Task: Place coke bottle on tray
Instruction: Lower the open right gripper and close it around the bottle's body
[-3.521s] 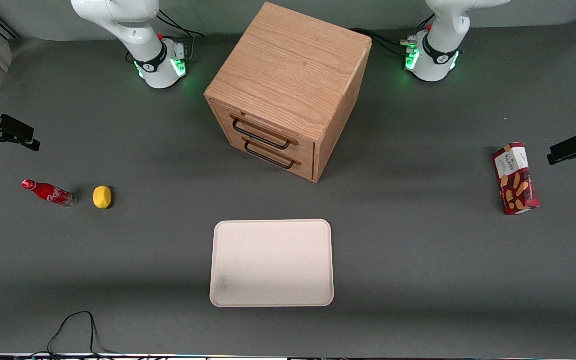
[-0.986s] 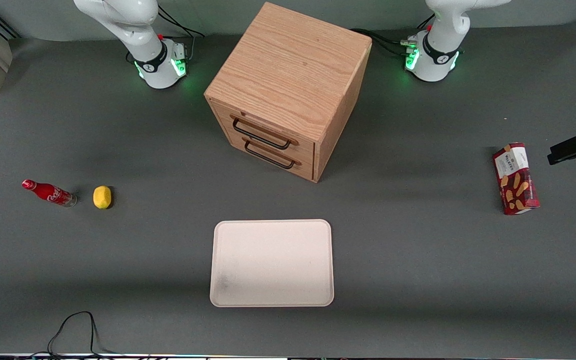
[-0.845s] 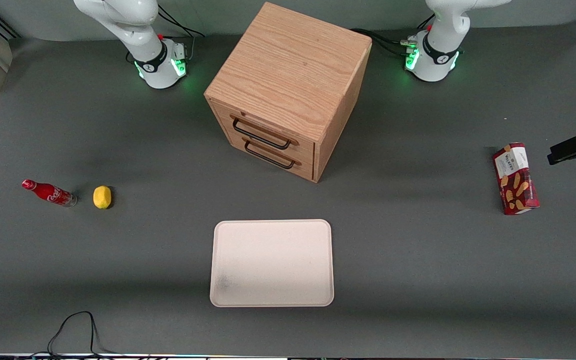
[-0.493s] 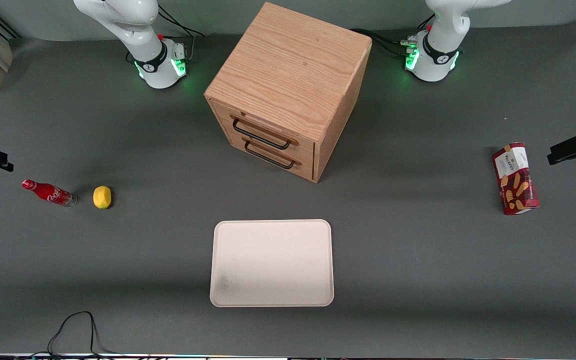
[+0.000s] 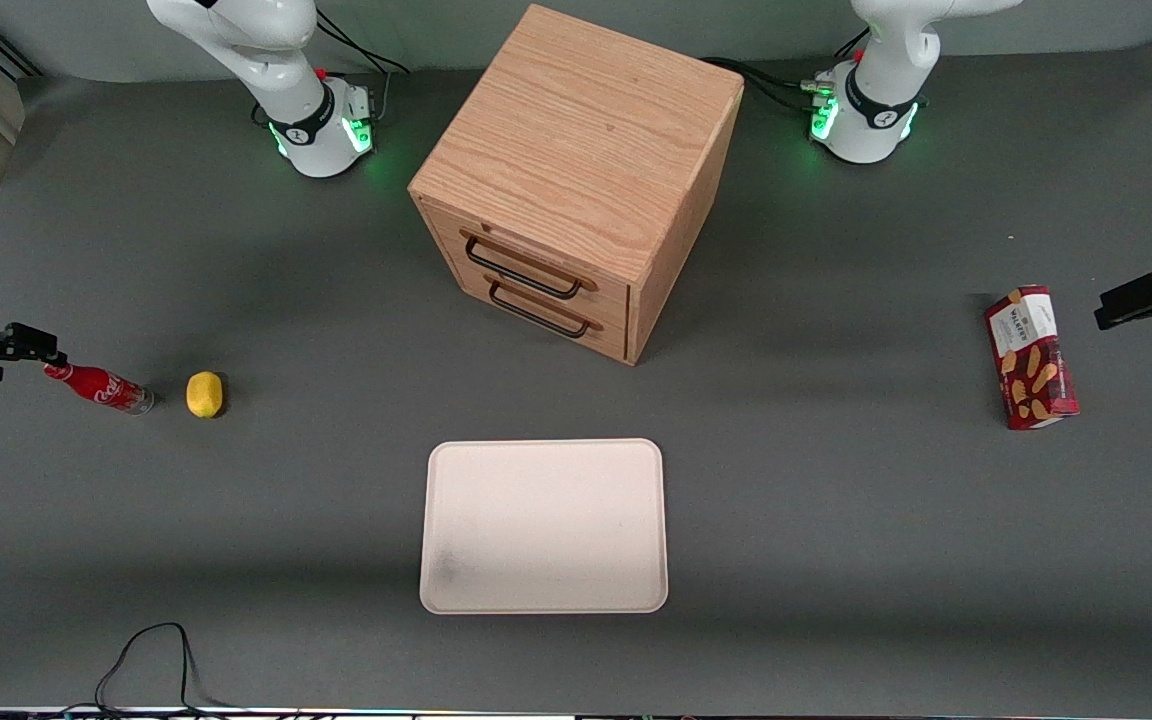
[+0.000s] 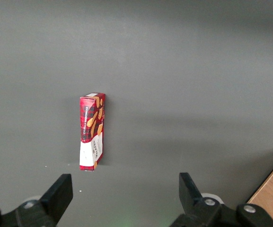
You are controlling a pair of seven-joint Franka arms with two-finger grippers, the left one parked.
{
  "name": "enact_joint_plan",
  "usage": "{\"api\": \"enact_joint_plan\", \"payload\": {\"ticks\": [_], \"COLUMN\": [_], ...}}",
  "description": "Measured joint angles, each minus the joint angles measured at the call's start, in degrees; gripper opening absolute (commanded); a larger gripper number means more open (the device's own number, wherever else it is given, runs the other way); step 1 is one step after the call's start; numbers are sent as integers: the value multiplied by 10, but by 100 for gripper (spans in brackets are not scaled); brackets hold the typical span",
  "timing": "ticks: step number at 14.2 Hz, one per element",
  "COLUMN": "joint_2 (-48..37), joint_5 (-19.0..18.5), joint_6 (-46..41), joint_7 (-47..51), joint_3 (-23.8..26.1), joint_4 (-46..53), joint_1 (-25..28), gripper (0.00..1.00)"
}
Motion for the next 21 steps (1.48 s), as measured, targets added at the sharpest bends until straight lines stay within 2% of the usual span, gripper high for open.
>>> {"api": "enact_joint_plan", "payload": {"ticks": [12, 13, 17, 19, 21], "joint_2": [37, 37, 37, 37, 35], "joint_5": [0, 0, 0, 0, 0], "joint_6": [72, 72, 71, 70, 64], "joint_7": [0, 0, 0, 0, 0], "joint_3": [0, 0, 0, 0, 0], "joint_4": [-38, -38, -38, -37, -36], "joint_1": [2, 2, 3, 3, 3], "gripper": [99, 90, 33, 16, 9]}}
